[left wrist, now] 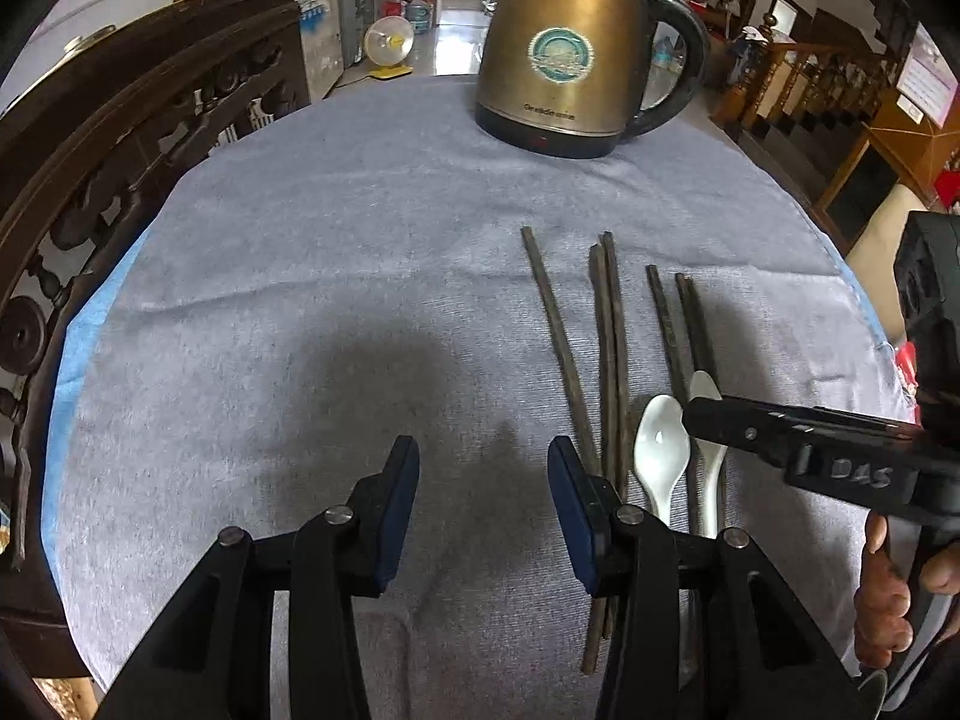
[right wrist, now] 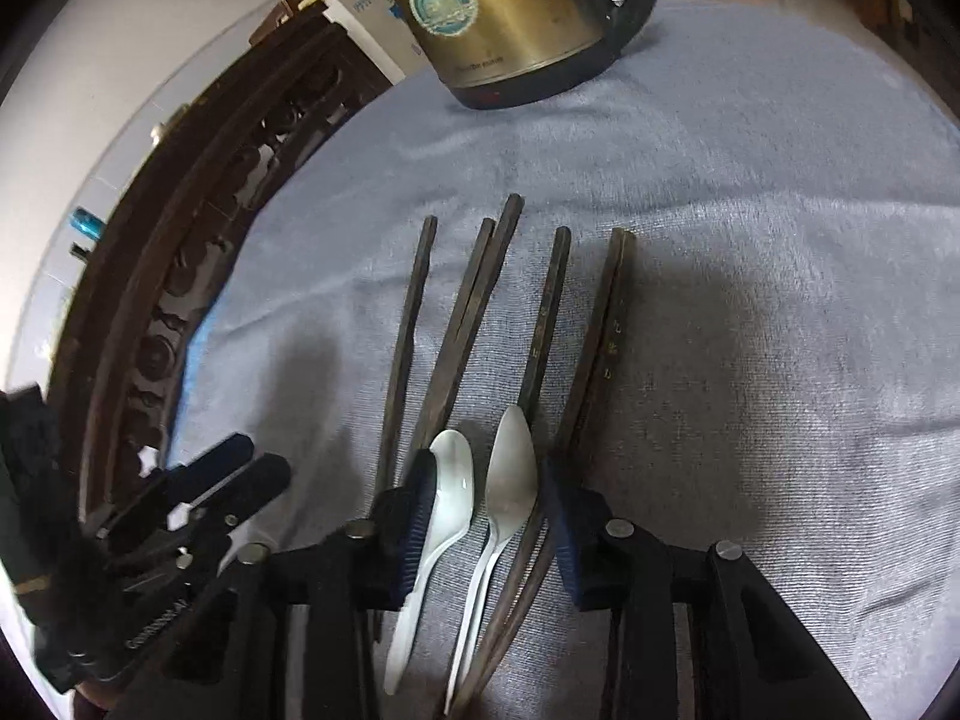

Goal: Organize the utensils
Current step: 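Grasp a white spoon with the left tool while the right tool grasps the other spoon, then lift the spoons with both tools and carry them toward the grey cup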

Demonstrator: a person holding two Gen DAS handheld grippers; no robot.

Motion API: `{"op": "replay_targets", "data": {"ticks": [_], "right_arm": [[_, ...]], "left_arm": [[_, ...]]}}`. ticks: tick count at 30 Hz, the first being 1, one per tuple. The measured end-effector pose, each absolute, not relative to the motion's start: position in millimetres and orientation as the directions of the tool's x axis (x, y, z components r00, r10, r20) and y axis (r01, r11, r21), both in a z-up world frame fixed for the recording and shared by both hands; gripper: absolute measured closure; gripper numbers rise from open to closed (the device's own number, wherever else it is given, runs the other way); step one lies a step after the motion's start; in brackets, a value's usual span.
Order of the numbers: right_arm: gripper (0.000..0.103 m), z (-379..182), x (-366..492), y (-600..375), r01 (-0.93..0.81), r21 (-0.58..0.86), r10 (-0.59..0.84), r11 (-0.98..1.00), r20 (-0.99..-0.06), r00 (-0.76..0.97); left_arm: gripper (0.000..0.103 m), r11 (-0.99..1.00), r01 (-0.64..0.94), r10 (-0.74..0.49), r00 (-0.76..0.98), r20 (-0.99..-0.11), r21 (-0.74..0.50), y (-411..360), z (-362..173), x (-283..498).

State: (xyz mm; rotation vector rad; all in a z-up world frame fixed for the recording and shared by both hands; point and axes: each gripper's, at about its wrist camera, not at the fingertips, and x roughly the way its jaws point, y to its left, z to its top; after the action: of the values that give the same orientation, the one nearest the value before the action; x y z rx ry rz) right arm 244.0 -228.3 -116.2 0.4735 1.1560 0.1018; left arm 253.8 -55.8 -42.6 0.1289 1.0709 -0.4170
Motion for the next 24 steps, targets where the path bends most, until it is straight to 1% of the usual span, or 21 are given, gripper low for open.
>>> {"op": "replay_targets", "data": {"ticks": [1,6,8,13,15,17,18,19,20,22,24], "right_arm": [[0.096,-117.5,245.5,-226.6,0.165,0.395,0.304,0.904,-0.863,0.403],[0.095,-120.1,231.3,-242.4,0.186,0.441,0.322,0.878,-0.832,0.452],[0.095,-119.4,220.2,-254.4,0.191,0.48,0.342,0.856,-0.804,0.486],[0.095,-105.3,186.6,-277.1,0.189,0.514,0.338,0.837,-0.755,0.562],[0.096,-103.6,176.8,-283.9,0.196,0.515,0.328,0.834,-0.749,0.575],[0.096,-102.2,169.3,-289.0,0.198,0.508,0.316,0.838,-0.749,0.583],[0.096,-102.6,167.8,-287.2,0.2,0.504,0.311,0.84,-0.749,0.585],[0.096,-102.7,165.6,-287.6,0.204,0.502,0.306,0.84,-0.75,0.587],[0.096,-102.6,163.5,-288.7,0.206,0.504,0.305,0.839,-0.748,0.589],[0.096,-102.4,159.6,-290.3,0.206,0.507,0.304,0.837,-0.744,0.595],[0.096,-102.0,155.5,-290.5,0.207,0.508,0.302,0.836,-0.741,0.6]], "left_arm": [[0.057,0.91,0.402,-0.276,0.407,-0.871,-0.101,-58.6,-42.4,253.9],[0.057,0.884,0.461,-0.288,0.395,-0.872,-0.083,-80.1,-44.5,250.5],[0.057,0.87,0.486,-0.296,0.389,-0.872,-0.079,-92.2,-46.4,250.0],[0.057,0.826,0.561,-0.32,0.378,-0.869,-0.061,-124.4,-50.9,249.4],[0.063,0.804,0.592,-0.334,0.372,-0.866,-0.055,-134.8,-53.2,248.9],[0.073,0.782,0.62,-0.349,0.347,-0.871,-0.067,-142.1,-56.3,249.1],[0.074,0.771,0.632,-0.355,0.334,-0.873,-0.072,-145.0,-57.4,248.4],[0.079,0.764,0.641,-0.352,0.319,-0.88,-0.073,-148.0,-60.2,247.2],[0.086,0.763,0.642,-0.347,0.312,-0.885,-0.073,-148.2,-61.3,245.5],[0.096,0.763,0.641,-0.343,0.293,-0.892,-0.082,-150.2,-68.4,247.2],[0.098,0.764,0.64,-0.348,0.298,-0.889,-0.084,-147.8,-70.9,245.8]]}}
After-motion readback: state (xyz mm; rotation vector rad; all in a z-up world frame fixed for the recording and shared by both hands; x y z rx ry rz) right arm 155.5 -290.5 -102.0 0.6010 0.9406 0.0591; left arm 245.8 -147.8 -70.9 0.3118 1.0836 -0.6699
